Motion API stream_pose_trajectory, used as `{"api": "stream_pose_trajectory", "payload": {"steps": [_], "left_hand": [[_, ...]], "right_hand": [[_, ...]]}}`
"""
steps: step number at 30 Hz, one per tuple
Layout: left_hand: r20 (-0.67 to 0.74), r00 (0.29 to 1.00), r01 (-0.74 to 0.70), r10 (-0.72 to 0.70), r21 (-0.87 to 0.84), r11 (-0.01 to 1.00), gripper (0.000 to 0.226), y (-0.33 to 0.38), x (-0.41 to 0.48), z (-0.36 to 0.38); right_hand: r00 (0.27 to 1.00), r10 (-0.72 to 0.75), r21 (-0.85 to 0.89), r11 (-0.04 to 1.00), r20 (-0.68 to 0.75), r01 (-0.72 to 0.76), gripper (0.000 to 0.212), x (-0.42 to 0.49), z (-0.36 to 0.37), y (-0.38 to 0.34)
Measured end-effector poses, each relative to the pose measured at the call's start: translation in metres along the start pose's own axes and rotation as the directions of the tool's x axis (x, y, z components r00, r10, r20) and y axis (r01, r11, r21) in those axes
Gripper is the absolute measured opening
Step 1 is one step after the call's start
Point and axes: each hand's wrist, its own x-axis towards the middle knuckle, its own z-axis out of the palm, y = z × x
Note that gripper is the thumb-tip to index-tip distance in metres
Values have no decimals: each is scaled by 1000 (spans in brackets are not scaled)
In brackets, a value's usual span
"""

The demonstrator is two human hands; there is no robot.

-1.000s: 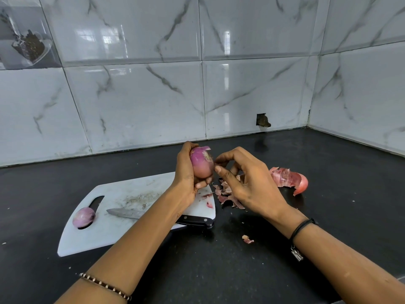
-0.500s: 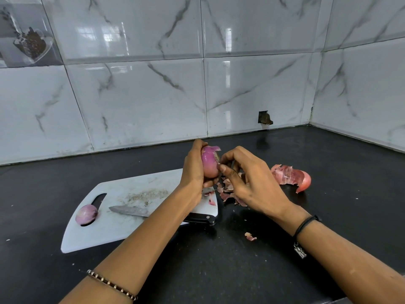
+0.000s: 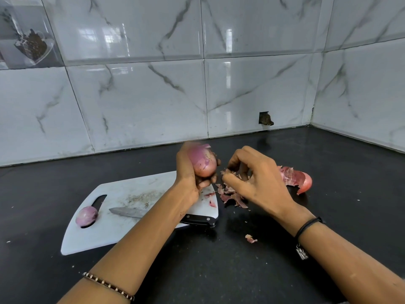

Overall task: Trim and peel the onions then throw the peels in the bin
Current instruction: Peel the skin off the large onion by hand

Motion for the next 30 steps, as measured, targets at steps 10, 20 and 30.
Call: {"api": "stream_pose_trajectory", "payload": {"steps": [10, 20, 30], "left_hand": [[19, 1000, -22, 22, -7, 1000, 33, -5, -1, 8], [77, 997, 17, -7, -124, 992, 29, -7, -7, 18], [81, 997, -5, 13, -96, 995, 28, -10, -3, 17]], "right_hand": [[998, 30, 93, 995, -63, -24, 18, 2, 0, -5], [999, 41, 126, 991, 8, -41, 42, 2, 5, -4], [994, 86, 170, 981, 66, -96, 37, 1, 6, -6]]}}
